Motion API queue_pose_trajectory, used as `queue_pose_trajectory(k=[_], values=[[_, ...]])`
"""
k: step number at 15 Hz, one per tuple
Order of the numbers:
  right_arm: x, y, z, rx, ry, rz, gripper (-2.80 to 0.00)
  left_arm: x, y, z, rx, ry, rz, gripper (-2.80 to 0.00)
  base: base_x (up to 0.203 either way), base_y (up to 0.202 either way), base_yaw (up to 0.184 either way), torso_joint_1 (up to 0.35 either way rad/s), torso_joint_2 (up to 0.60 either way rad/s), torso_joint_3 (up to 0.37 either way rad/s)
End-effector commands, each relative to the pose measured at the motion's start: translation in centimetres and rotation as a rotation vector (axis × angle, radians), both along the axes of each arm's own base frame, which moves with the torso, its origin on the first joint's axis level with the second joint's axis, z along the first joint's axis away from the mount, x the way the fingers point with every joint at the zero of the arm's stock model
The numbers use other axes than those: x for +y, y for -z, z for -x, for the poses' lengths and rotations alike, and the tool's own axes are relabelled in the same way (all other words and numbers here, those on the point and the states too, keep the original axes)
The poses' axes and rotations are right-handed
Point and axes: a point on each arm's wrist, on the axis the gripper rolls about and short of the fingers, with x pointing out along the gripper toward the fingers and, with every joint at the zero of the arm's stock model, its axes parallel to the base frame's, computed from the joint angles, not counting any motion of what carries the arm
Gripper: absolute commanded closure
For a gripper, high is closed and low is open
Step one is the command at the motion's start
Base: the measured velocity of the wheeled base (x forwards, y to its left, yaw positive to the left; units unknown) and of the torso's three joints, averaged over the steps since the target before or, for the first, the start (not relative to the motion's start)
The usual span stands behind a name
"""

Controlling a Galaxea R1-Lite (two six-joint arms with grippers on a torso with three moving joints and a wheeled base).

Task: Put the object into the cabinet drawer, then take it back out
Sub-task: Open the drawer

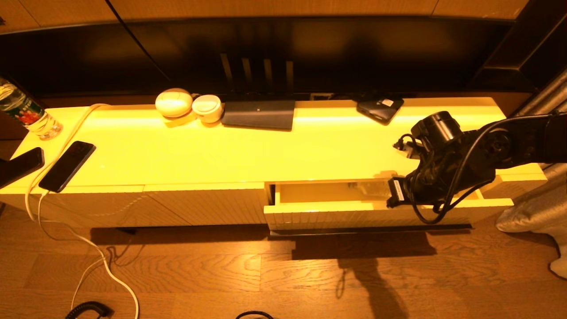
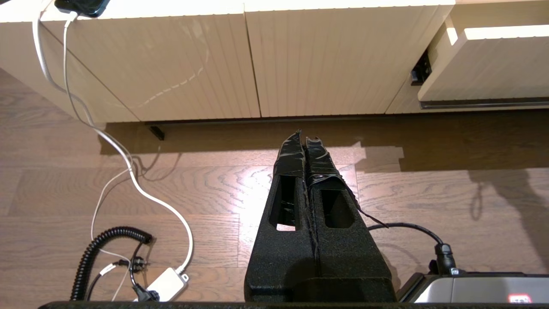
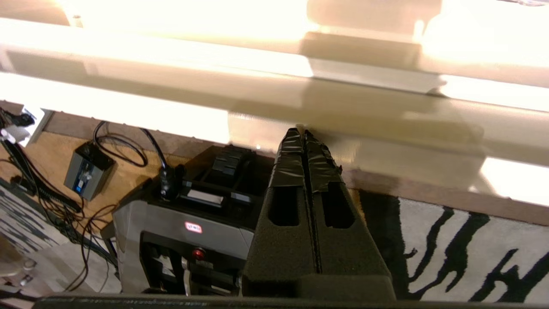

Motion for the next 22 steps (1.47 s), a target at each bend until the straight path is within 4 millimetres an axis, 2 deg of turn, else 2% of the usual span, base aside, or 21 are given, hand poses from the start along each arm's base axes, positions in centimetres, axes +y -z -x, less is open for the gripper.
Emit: queue_pose_trajectory(k=[1,5,12,15,20,22], values=[[0.0,-0.8,0.6,-0.024,-0.007,0.0,0.0,0.0,0.1,0.0,0.003,0.001,0.0,0.0,0.0,0.0,0.0,0.0,0.0,0.0],[0.1,-1.0,0.3,-0.067,-0.016,0.001,0.0,0.0,0.1,0.0,0.002,-0.001,0.0,0.0,0.0,0.0,0.0,0.0,0.0,0.0],[-0.3,1.2,-1.0,-0.173,-0.029,0.052,0.0,0.0,0.0,0.0,0.001,-0.001,0.0,0.0,0.0,0.0,0.0,0.0,0.0,0.0],[-0.3,1.3,-1.6,-0.23,-0.01,0.061,0.0,0.0,0.1,0.0,0.003,0.001,0.0,0.0,0.0,0.0,0.0,0.0,0.0,0.0],[-0.4,1.9,-1.7,-0.325,-0.043,0.113,0.0,0.0,0.0,0.0,0.001,-0.001,0.0,0.0,0.0,0.0,0.0,0.0,0.0,0.0],[-0.4,3.0,-1.5,-0.335,-0.054,0.122,0.0,0.0,0.0,0.0,0.001,-0.001,0.0,0.0,0.0,0.0,0.0,0.0,0.0,0.0]])
